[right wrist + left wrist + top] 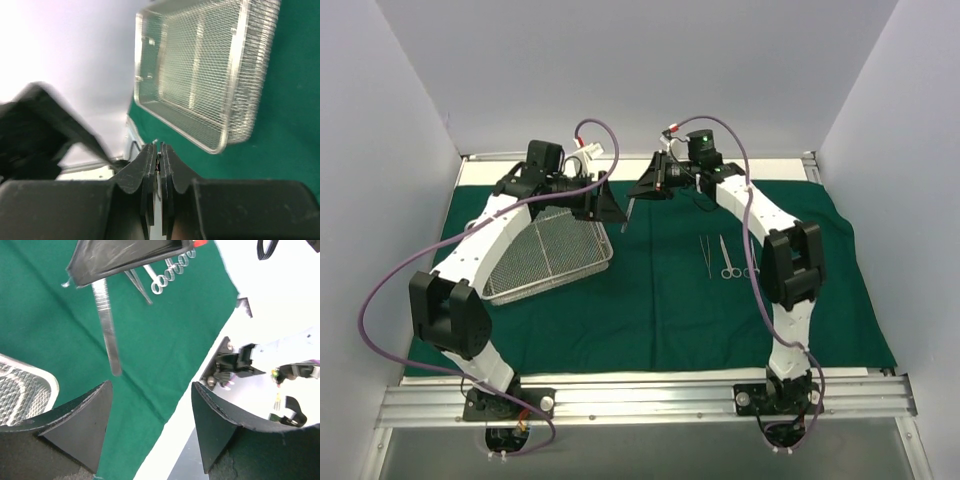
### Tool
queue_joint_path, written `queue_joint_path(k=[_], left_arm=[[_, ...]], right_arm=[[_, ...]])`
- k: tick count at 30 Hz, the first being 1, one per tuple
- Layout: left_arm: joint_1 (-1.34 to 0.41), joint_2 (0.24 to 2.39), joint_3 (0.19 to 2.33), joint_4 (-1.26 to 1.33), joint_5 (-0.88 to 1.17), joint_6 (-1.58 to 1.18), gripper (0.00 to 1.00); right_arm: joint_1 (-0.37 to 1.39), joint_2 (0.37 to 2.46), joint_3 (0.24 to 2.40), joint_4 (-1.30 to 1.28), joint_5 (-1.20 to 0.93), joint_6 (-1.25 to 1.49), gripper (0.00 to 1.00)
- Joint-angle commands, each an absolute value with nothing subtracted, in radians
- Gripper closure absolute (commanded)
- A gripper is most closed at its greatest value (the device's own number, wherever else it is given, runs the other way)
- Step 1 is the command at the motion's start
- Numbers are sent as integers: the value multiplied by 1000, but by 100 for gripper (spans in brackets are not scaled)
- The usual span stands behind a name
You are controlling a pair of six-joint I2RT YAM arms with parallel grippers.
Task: Open and lay out the surgical kit
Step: Place the medical item in the surgical kit.
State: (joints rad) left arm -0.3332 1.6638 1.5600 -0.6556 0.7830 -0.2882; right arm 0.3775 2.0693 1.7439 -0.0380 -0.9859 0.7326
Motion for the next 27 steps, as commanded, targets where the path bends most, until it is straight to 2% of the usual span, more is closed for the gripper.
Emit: queue_joint_path(k=[1,10,14,15,16,18,19,21,23,25,27], left_arm=[[-336,1626,1533,-523,890,-324,27],[-336,1651,1523,-468,943,-365,28],[-336,1651,1519,-400,992,-416,37],[-336,1651,1513,-382,1008,-423,43],[-336,1651,1506,-371,1018,-439,57],[-336,1638,1484,-357,1037,-442,73],[-336,1632,1476,-359,1037,-437,94],[-331,1621,1460,-396,1028,-420,98],[-327,1615,1451,-472,1011,-374,98],[-321,1615,1447,-517,988,-330,98],[-311,1621,1450,-589,974,-307,98]], right_arm=[[377,1908,1691,198,-1055,839,100],[380,1848,1637,270,-1049,887,100],[391,1848,1640,261,-1040,882,100],[394,1848,1643,255,-1037,874,100],[399,1848,1647,244,-1031,865,100],[400,1851,1673,180,-1005,819,100],[402,1852,1684,149,-994,801,98],[402,1856,1715,73,-970,767,86],[397,1861,1750,0,-945,691,67],[391,1868,1845,-216,-878,543,47],[384,1884,1929,-461,-790,416,40]])
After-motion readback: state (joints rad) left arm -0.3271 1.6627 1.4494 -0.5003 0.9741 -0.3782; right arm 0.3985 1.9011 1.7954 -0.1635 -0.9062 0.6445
